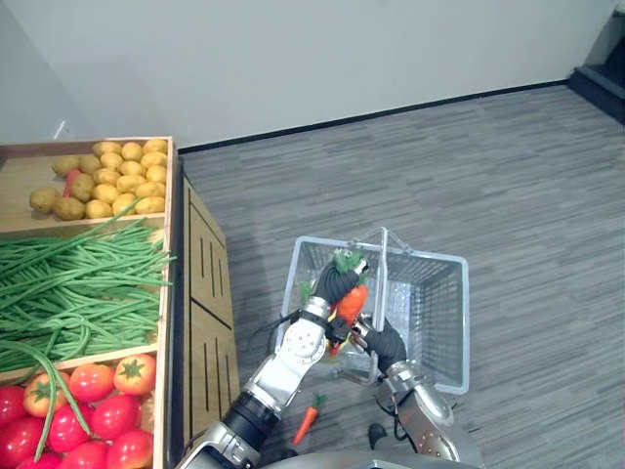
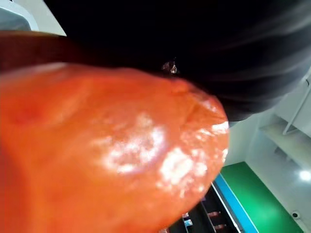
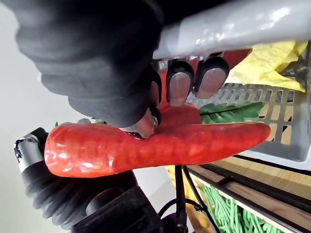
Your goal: Pick vegetable in the basket
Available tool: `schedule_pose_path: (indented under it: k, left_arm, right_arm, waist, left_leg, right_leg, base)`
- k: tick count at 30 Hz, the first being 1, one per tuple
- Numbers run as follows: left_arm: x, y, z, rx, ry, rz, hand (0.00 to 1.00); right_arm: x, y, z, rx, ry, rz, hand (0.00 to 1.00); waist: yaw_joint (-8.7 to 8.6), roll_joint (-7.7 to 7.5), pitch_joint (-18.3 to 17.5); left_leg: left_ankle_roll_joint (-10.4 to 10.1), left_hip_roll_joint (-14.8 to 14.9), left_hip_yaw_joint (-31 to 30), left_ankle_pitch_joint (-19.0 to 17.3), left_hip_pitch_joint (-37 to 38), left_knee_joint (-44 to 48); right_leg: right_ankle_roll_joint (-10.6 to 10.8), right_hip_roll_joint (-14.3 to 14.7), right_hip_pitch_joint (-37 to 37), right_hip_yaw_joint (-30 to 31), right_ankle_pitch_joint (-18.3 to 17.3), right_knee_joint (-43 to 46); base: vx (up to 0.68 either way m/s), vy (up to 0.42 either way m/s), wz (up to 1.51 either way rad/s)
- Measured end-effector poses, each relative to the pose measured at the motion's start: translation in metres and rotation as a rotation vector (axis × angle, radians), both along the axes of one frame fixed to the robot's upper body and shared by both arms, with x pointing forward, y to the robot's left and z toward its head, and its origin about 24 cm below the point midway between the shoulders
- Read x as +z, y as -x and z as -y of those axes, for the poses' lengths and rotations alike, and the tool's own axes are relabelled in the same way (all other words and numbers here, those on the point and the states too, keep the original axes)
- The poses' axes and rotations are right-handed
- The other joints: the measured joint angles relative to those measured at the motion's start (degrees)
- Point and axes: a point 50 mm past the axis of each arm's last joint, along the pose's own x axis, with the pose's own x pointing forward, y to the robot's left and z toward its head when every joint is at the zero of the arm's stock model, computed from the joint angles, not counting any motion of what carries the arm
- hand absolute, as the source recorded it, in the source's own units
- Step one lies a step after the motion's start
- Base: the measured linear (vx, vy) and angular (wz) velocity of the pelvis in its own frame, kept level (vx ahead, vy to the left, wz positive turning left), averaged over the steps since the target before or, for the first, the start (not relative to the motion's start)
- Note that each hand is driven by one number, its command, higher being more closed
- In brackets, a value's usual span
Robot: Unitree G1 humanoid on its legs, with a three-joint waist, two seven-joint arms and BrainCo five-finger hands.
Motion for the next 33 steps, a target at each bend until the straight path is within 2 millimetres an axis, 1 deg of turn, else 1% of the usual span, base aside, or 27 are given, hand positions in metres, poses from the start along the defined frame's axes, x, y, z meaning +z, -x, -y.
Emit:
schedule_pose_path:
  k: [2,6,9,11,13,18,21,24,26,27,29,30,32,33]
  left_arm:
    - [-0.007,0.000,-0.002,0.006,-0.018,-0.032,0.00]
    - [-0.013,-0.001,-0.005,0.019,-0.033,-0.057,0.00]
    - [-0.016,-0.001,-0.008,0.031,-0.044,-0.070,0.00]
    - [-0.025,0.002,-0.007,0.014,-0.079,-0.097,0.00]
    - [-0.028,0.005,-0.007,0.015,-0.082,-0.116,0.00]
    - [-0.028,0.004,-0.009,0.032,-0.079,-0.115,0.00]
    - [-0.026,0.002,-0.013,0.051,-0.072,-0.110,0.00]
    - [-0.009,-0.006,-0.026,0.118,-0.029,-0.046,0.00]
    - [0.014,-0.011,-0.037,0.173,0.026,0.047,0.00]
    - [0.020,-0.012,-0.040,0.186,0.040,0.072,0.00]
    - [0.038,-0.011,-0.053,0.243,0.100,0.154,0.00]
    - [0.040,-0.009,-0.056,0.259,0.116,0.162,0.00]
    - [0.041,-0.002,-0.069,0.315,0.175,0.161,0.00]
    - [0.040,0.000,-0.071,0.321,0.190,0.155,0.00]
  right_arm:
    - [0.000,0.000,-0.001,-0.002,-0.028,-0.009,1.00]
    - [0.000,0.002,-0.005,0.015,-0.068,-0.022,1.00]
    - [0.005,0.004,-0.011,0.032,-0.117,-0.021,1.00]
    - [0.016,0.003,-0.017,0.049,-0.167,0.012,1.00]
    - [0.022,0.002,-0.018,0.063,-0.187,0.040,1.00]
    - [0.035,-0.004,-0.021,0.097,-0.222,0.107,1.00]
    - [0.036,-0.004,-0.021,0.104,-0.225,0.117,1.00]
    - [0.035,-0.004,-0.019,0.084,-0.229,0.114,1.00]
    - [0.032,-0.004,-0.009,0.034,-0.199,0.111,1.00]
    - [0.030,-0.004,-0.005,0.017,-0.183,0.110,1.00]
    - [0.028,-0.007,0.013,-0.069,-0.111,0.113,1.00]
    - [0.027,-0.007,0.018,-0.092,-0.088,0.114,1.00]
    - [0.026,-0.010,0.040,-0.201,0.002,0.116,1.00]
    - [0.026,-0.011,0.046,-0.232,0.027,0.116,1.00]
  waist:
    - [-0.16,0.01,0.00]
    - [-0.03,0.01,0.00]
    - [0.00,0.00,0.00]
    - [-0.03,-0.01,0.01]
    - [-0.02,-0.03,0.02]
    - [0.08,-0.29,0.17]
    - [0.07,-0.35,0.20]
    - [0.07,-0.31,0.23]
    - [0.25,-0.28,0.25]
    - [0.29,-0.26,0.26]
    - [0.27,-0.16,0.29]
    - [0.27,-0.14,0.31]
    - [0.34,-0.01,0.29]
    - [0.40,-0.01,0.30]
  left_leg:
    - [0.01,0.16,0.03,0.01,0.12,-0.16]
    - [-0.06,0.25,0.04,0.07,0.02,-0.16]
    - [-0.12,0.21,0.06,0.15,-0.31,-0.14]
    - [-0.12,0.21,0.06,0.15,-0.35,-0.12]
    - [-0.12,0.21,0.04,0.15,-0.35,-0.12]
    - [-0.12,0.20,-0.48,0.13,-0.30,-0.02]
    - [-0.12,0.14,-0.98,0.13,-0.29,-0.02]
    - [-0.12,0.11,-1.35,0.12,-0.34,-0.26]
    - [-0.13,0.06,-1.43,0.13,-0.34,-0.46]
    - [-0.13,0.03,-1.46,0.13,-0.34,-0.51]
    - [-0.13,-0.07,-1.52,0.15,-0.31,-0.59]
    - [-0.14,-0.09,-1.52,0.16,-0.26,-0.57]
    - [-0.13,-0.07,-1.66,0.16,-0.23,-0.63]
    - [-0.13,-0.06,-1.69,0.16,-0.23,-0.68]
  right_leg:
    - [-0.05,0.26,-0.05,0.25,0.28,-0.15]
    - [-0.15,0.34,0.08,0.22,0.65,-0.75]
    - [-0.15,0.29,0.11,0.22,1.05,-1.36]
    - [-0.14,0.27,0.19,0.11,1.07,-1.47]
    - [-0.14,0.24,0.26,0.02,1.07,-1.47]
    - [-0.13,0.14,0.72,-0.63,1.07,-1.51]
    - [-0.11,0.19,0.99,-1.26,1.05,-1.63]
    - [-0.05,0.45,0.96,-1.50,1.01,-1.63]
    - [0.01,0.45,0.96,-1.70,0.97,-1.59]
    - [0.04,0.43,0.96,-1.75,0.95,-1.58]
    - [0.41,0.31,0.96,-2.07,0.71,-1.35]
    - [0.52,0.28,0.96,-2.17,0.63,-1.25]
    - [0.57,0.27,1.00,-2.83,0.59,-1.12]
    - [0.59,0.27,1.01,-2.93,0.58,-1.12]
  base:
    - [-0.06,-0.035,-0.09]
    - [-0.01,-0.007,-0.01]
    - [0.00,0.000,0.00]
    - [0.02,-0.002,0.01]
    - [0.00,0.000,0.00]
    - [-0.01,-0.014,0.06]
    - [-0.04,-0.028,0.09]
    - [-0.03,-0.031,0.03]
    - [-0.01,-0.014,0.05]
    - [0.00,-0.007,0.05]
    - [0.01,-0.002,0.04]
    - [0.02,-0.003,0.04]
    - [0.02,-0.007,0.05]
    - [0.02,-0.008,0.05]
